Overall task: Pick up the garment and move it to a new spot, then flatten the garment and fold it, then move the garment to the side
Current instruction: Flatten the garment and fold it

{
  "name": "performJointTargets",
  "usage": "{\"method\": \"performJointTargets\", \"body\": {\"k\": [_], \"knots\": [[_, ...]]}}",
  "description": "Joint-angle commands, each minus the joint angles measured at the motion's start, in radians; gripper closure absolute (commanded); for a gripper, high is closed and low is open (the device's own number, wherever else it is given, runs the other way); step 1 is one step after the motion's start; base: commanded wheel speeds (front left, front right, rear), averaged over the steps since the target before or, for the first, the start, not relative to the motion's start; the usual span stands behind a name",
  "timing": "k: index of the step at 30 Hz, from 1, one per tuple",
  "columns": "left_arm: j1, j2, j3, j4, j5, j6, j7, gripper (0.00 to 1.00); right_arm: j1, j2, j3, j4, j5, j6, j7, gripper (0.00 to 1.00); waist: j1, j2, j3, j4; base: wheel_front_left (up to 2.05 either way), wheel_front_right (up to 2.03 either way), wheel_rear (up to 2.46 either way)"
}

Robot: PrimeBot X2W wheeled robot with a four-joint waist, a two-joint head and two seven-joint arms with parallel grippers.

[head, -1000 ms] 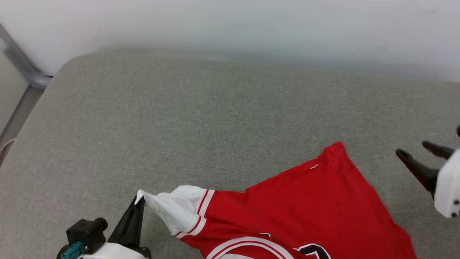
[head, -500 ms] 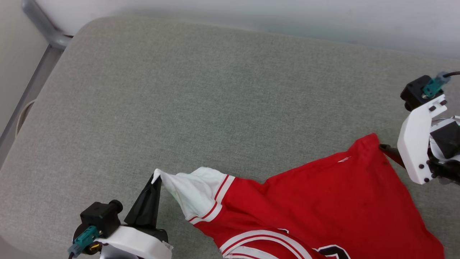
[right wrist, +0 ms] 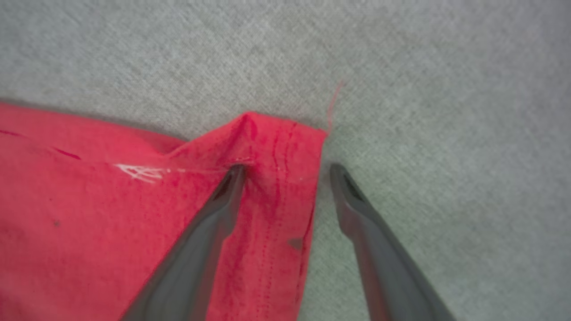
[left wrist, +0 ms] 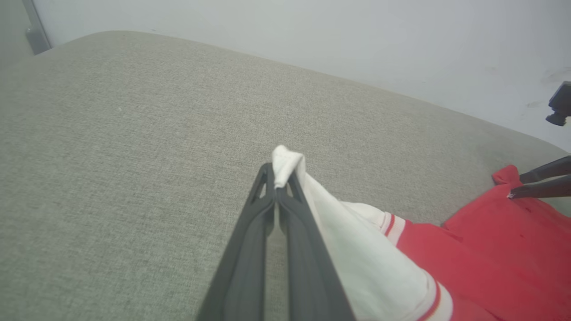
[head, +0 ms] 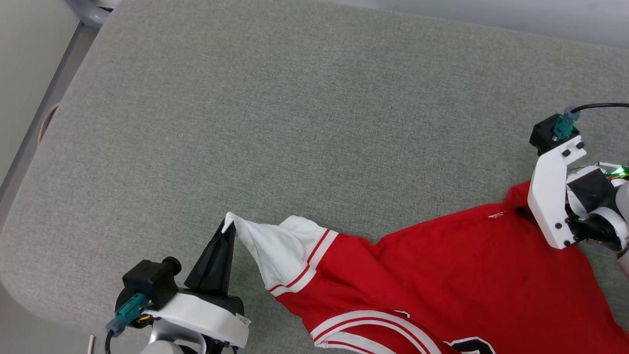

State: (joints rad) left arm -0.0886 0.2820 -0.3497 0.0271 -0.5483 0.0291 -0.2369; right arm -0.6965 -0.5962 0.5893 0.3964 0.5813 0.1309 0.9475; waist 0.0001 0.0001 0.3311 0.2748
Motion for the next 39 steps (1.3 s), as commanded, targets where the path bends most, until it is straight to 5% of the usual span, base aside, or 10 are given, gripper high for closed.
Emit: {"method": "performJointTargets", "body": {"k": [1,2,4,5,19,23,39], "knots": [[-0.013,-0.002,-0.001,0.005,0.005,-0.001,-0.007,1.00,0.036,0.021,0.049,0.044,0.011,0.000,-0.003,0.00,-0.0001,-0.0001,0.002,0.000,0.00,0.00,0.00],[-0.016,-0.002,-0.001,0.007,0.005,-0.002,-0.007,1.00,0.037,0.020,0.065,0.054,0.017,0.000,-0.006,0.00,-0.0001,-0.0001,0.001,0.000,0.00,0.00,0.00],[-0.018,-0.004,-0.001,0.014,0.003,-0.003,-0.009,1.00,0.035,0.021,0.087,0.069,0.034,0.000,-0.027,0.78,-0.0001,-0.0001,-0.001,-0.002,0.00,0.00,0.00],[-0.018,-0.003,0.000,0.018,0.002,-0.002,-0.010,1.00,0.029,0.023,0.094,0.076,0.041,0.000,-0.040,1.00,-0.0001,-0.0001,-0.005,-0.005,0.00,0.00,0.00],[0.037,0.047,0.014,0.009,0.008,0.014,0.004,1.00,-0.034,0.039,0.053,0.091,0.150,-0.001,-0.330,1.00,-0.0001,-0.0001,-0.152,-0.074,0.00,0.00,0.00],[0.010,0.094,0.036,-0.071,0.016,0.030,0.033,1.00,-0.002,0.013,0.014,0.023,0.197,-0.001,-0.492,1.00,-0.0001,-0.0001,-0.242,-0.119,0.00,0.00,0.00],[-0.321,0.211,0.101,-0.228,0.037,-0.009,0.155,1.00,0.007,0.031,-0.232,-0.203,0.133,-0.001,-0.587,1.00,-0.0001,-0.0001,-0.314,-0.186,0.00,0.00,0.00]]}}
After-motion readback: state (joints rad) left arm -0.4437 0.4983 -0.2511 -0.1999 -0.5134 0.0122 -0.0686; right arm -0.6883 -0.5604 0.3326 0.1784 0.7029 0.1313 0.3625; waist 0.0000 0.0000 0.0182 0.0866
